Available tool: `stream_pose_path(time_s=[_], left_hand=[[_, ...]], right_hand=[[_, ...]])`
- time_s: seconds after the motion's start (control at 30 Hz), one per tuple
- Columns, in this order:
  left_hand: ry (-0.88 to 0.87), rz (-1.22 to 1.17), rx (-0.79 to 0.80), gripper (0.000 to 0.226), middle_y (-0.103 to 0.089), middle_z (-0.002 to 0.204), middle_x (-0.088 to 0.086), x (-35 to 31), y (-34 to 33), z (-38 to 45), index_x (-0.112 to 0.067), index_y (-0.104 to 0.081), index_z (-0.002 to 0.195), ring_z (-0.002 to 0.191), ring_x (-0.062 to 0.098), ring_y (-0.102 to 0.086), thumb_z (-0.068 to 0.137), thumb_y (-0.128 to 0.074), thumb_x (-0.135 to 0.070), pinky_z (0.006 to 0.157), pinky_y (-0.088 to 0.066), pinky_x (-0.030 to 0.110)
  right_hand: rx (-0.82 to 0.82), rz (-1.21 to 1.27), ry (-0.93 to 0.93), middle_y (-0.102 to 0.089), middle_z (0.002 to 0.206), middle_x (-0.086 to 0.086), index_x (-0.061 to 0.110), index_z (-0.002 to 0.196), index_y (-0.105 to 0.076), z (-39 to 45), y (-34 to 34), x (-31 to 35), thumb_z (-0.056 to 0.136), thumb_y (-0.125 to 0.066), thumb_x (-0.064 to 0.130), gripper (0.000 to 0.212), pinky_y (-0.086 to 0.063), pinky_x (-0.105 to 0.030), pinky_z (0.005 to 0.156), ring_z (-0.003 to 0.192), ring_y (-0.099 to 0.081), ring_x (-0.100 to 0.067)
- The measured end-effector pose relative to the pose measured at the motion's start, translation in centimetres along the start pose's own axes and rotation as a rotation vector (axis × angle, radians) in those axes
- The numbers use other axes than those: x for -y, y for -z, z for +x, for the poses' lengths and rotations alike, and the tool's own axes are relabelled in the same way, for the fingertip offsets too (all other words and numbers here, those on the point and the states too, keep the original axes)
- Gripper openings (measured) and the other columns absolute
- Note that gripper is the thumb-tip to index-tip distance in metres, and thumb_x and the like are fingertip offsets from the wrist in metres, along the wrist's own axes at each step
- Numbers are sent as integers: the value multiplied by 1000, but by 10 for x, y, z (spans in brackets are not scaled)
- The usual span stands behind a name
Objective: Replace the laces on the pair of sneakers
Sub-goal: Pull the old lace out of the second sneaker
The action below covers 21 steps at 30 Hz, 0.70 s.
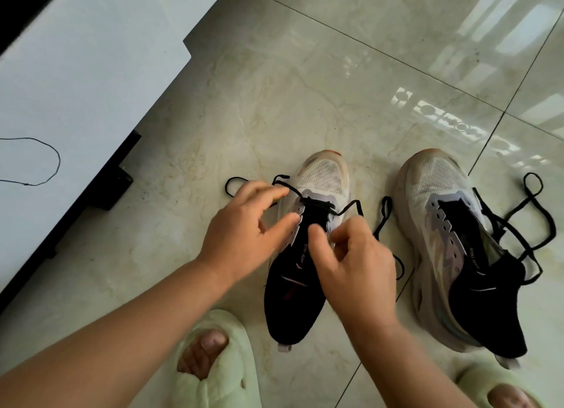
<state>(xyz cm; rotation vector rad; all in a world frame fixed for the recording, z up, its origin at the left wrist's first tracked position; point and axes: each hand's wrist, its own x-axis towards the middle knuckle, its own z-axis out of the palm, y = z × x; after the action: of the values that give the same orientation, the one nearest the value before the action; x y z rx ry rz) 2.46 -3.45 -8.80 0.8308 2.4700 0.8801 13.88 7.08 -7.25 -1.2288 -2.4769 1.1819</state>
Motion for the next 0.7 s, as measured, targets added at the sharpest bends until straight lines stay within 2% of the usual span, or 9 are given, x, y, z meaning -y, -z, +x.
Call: stream_pose_path(time_s=[0.07,0.13,0.2,0.27,0.4,0.5,0.57,0.6,0.7], left_hand=[[-6,48,11,58,-49,112,-19,-10,0,-8,-30,-59,119,62,3,-53,72,-53,-62,62,-47,23],[5,146,34,64,-46,108,-19,-18,-3,-15,-33,-52,123,69,2,-50,67,-51,-64,60,-41,20],[32,211,60,61,-46,107,-15,-23,-10,-17,-31,-45,126,82,8,-56,72,-57,-54,60,-37,22],[87,176,57,52,-45,98,-14,-26,-16,-17,-27,-43,124,88,14,-57,78,-63,-41,62,-34,22],[93,145,11,36,-38,85,-16,-25,-19,-17,-22,-51,118,81,12,-54,84,-62,-29,60,-27,15],[95,129,-18,30,-36,79,-17,-24,-16,-17,-20,-55,113,71,6,-43,84,-63,-25,60,-26,15],[85,124,-21,27,-38,78,-15,-24,-15,-17,-18,-57,109,70,9,-46,83,-63,-21,61,-27,15],[72,126,-19,25,-41,79,-14,-25,-14,-17,-17,-59,107,72,12,-51,83,-63,-19,60,-29,15],[-2,145,-16,23,-57,83,-1,-25,-13,-18,-13,-63,102,70,22,-59,80,-63,-7,55,-44,28]], right_hand=[[-55,13,82,-54,68,4,15,75,-59,18,2,1,83,-56,36,23,-30,-29,56,61,-51,-18],[-31,-17,148,-56,82,-2,11,86,-69,42,2,1,84,-62,21,12,-38,-31,63,73,-55,-23],[55,-105,194,-57,90,-5,11,91,-72,61,1,0,84,-65,19,13,-43,-36,72,84,-53,-26],[135,-237,236,-59,93,-6,11,90,-72,70,-3,0,85,-63,22,15,-42,-40,79,92,-48,-28],[205,-317,273,-60,92,-3,9,80,-67,73,-8,2,82,-58,15,10,-41,-40,77,92,-44,-25],[253,-286,288,-59,91,0,10,79,-66,72,-5,0,78,-60,13,7,-41,-40,79,92,-41,-22],[281,-299,309,-57,91,0,11,79,-65,73,-3,-1,78,-60,13,5,-40,-39,79,93,-41,-22],[289,-328,327,-57,91,-2,10,78,-64,73,-3,-1,78,-59,13,6,-40,-39,78,92,-41,-23],[246,-339,363,-55,82,-5,5,72,-58,74,-6,-2,81,-56,11,11,-35,-33,68,84,-44,-24]])
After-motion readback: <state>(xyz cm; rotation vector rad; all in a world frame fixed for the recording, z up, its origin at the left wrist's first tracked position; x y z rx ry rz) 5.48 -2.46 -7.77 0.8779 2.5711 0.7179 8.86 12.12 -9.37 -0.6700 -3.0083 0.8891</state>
